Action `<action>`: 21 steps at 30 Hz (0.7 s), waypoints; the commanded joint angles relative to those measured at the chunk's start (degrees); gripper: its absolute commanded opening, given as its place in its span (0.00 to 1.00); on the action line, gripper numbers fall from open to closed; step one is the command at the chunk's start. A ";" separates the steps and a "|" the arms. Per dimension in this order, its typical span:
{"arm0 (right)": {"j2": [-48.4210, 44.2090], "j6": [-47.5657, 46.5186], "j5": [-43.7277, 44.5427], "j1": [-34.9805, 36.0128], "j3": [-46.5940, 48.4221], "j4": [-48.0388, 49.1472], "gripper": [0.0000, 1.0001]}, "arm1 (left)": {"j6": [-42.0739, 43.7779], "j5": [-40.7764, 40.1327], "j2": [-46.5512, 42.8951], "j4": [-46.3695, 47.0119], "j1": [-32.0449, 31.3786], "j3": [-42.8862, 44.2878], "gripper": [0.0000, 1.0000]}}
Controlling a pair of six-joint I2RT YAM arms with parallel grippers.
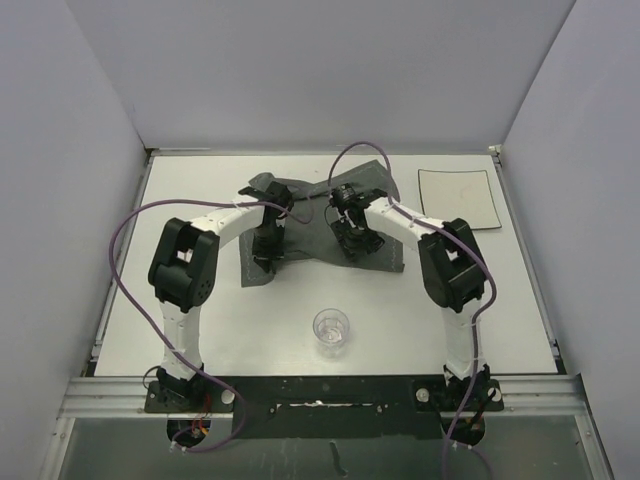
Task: Set the dinner table for one person
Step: Flatten out the napkin at the center of the board.
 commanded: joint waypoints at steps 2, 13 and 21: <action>6.09 2.50 3.48 -3.04 13.88 -1.30 0.46 | 1.79 0.45 -1.40 -6.44 -0.15 5.18 0.11; 19.30 7.29 0.73 -11.20 37.50 -10.43 0.47 | 7.28 2.91 -8.49 -17.63 0.82 17.92 0.00; 22.46 6.99 0.85 -12.08 41.24 -12.20 0.47 | 9.50 10.06 -11.79 -21.77 3.37 26.56 0.00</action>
